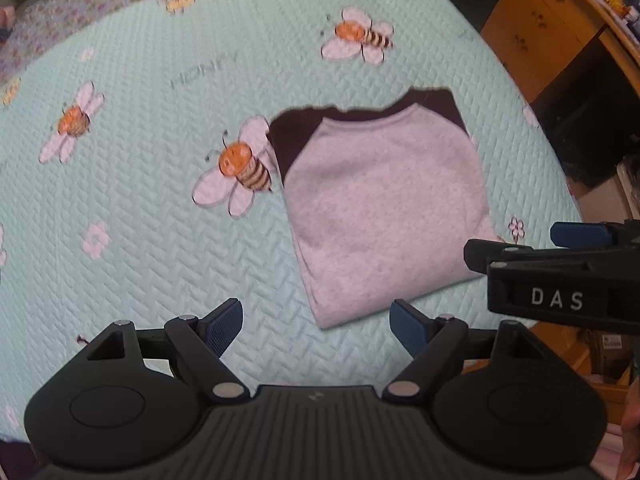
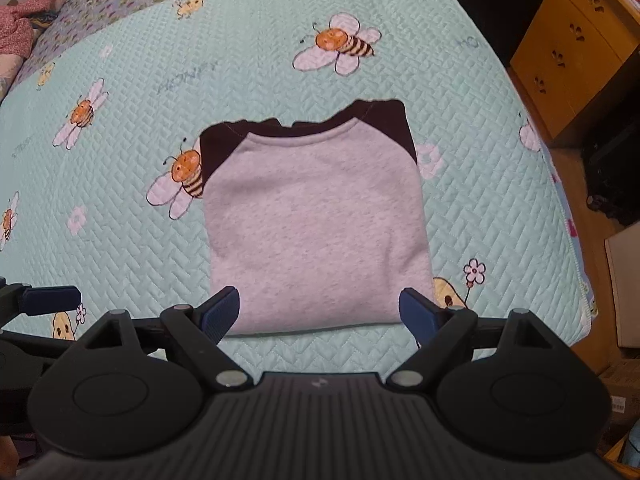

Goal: Fold clothes

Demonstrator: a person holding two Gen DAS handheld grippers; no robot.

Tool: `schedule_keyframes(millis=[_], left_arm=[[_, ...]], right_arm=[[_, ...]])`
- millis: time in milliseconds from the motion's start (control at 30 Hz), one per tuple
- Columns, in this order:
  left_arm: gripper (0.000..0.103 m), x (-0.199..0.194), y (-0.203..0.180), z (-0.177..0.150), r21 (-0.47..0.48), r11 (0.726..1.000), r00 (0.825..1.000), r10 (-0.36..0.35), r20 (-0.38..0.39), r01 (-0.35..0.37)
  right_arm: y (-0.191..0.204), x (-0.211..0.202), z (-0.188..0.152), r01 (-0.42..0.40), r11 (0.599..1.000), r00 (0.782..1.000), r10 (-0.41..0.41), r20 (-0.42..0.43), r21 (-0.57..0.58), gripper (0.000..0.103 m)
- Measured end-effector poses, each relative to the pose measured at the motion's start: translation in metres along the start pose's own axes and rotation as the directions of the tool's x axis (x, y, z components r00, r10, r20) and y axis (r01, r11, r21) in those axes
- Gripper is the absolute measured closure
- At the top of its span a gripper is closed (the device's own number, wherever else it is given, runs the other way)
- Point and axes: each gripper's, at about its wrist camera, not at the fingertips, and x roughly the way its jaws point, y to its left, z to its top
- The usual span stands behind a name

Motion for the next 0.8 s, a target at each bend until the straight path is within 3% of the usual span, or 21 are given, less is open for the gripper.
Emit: schedule_keyframes(millis=[100,200,267,367,400,467,533,600,633,700,733,800], left_arm=[[0.019,-0.013,0.01,-0.011,-0.006,1.0,0.994,-0.001,0.11,0.002],[0.019,-0.026,0.024,-0.033,0.0,1.0,0.971,-0.001,0.24,0.001],[0.019,-0.033,0.038,-0.053,0.003,1.0,0.954,-0.008,0.3,0.008],[0.02,-0.041,0.062,-0.084,0.003,0.999,0.927,-0.032,0.374,0.033],[0.021,-0.048,0.07,-0.099,0.013,1.0,0.905,-0.027,0.424,0.024],[0.021,-0.062,0.077,-0.13,0.02,0.993,0.84,0.086,0.535,-0.115],[0.019,-0.077,0.082,-0.161,-0.001,0.96,0.733,0.214,0.645,-0.28],[0.016,-0.089,0.095,-0.185,-0.078,0.926,0.622,0.308,0.72,-0.368],[0.012,-0.093,0.104,-0.193,-0.111,0.92,0.594,0.33,0.733,-0.375],[0.01,-0.098,0.126,-0.201,-0.146,0.929,0.595,0.332,0.732,-0.339],[0.01,-0.1,0.137,-0.205,-0.163,0.933,0.597,0.333,0.73,-0.32],[0.01,-0.095,0.157,-0.207,-0.182,0.94,0.646,0.33,0.688,-0.287]], right_arm=[[0.007,-0.01,-0.005,-0.009,1.0,0.998,0.009,0.062,-0.002,0.016],[0.024,-0.027,-0.02,-0.013,0.999,0.983,0.021,0.182,-0.045,0.016],[0.037,-0.035,-0.034,-0.009,0.997,0.96,0.03,0.277,-0.076,0.015],[0.051,-0.033,-0.072,-0.087,0.996,0.907,0.092,0.412,-0.03,0.013],[0.056,-0.032,-0.085,-0.118,0.993,0.883,0.111,0.456,-0.015,0.013],[0.072,-0.029,-0.112,-0.138,0.99,0.824,0.115,0.555,0.0,0.011],[0.094,-0.027,-0.131,-0.123,0.992,0.779,0.108,0.618,-0.018,0.006],[0.116,-0.025,-0.151,-0.107,0.994,0.728,0.102,0.677,-0.035,0.003],[0.128,-0.024,-0.161,-0.098,0.994,0.701,0.1,0.706,-0.043,0.003],[0.15,-0.022,-0.18,-0.08,0.995,0.644,0.096,0.759,-0.058,0.003],[0.16,-0.021,-0.184,-0.079,0.994,0.629,0.104,0.771,-0.069,0.002],[0.182,-0.017,-0.18,-0.098,0.99,0.644,0.141,0.752,-0.102,0.001]])
